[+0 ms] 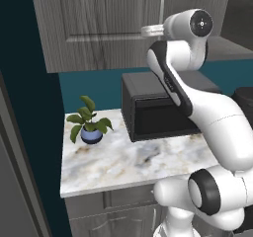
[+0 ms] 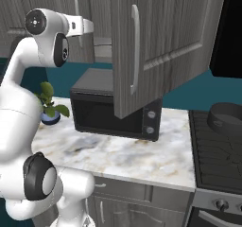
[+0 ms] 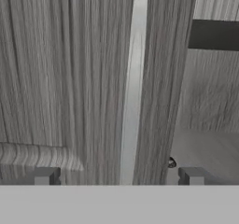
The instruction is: Open the cabinet and move the ladle to the pot. Then close the cabinet.
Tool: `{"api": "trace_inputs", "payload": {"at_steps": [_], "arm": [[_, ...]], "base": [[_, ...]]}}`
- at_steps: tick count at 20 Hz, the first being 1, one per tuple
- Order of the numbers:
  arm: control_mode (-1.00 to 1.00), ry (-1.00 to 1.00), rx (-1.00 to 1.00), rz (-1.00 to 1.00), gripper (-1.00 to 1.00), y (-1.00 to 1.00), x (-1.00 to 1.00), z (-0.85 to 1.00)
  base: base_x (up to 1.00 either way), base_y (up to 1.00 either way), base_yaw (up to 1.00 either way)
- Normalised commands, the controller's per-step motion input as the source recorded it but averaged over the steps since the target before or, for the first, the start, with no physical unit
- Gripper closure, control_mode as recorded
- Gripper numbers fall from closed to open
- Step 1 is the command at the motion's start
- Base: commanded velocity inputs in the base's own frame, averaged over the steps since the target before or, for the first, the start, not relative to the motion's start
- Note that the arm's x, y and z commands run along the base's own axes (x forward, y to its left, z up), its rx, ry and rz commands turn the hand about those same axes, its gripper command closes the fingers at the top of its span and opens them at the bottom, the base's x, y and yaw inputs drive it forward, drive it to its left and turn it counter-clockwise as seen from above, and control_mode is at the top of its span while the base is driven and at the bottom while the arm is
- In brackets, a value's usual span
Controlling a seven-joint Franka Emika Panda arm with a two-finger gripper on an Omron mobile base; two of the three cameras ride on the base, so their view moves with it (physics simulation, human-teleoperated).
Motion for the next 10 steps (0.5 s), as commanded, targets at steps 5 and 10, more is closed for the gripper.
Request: {"api": "trace_inputs", "payload": {"at_steps": [5, 10], "arm": [[-1.0, 0.0, 0.0, 0.0, -1.0, 0.0, 0.23, -0.17], [-1.0, 0.0, 0.0, 0.0, -1.0, 0.0, 0.25, -0.18]], "base": [[0.0, 0.0, 0.0], [0.0, 0.0, 0.0]]}}
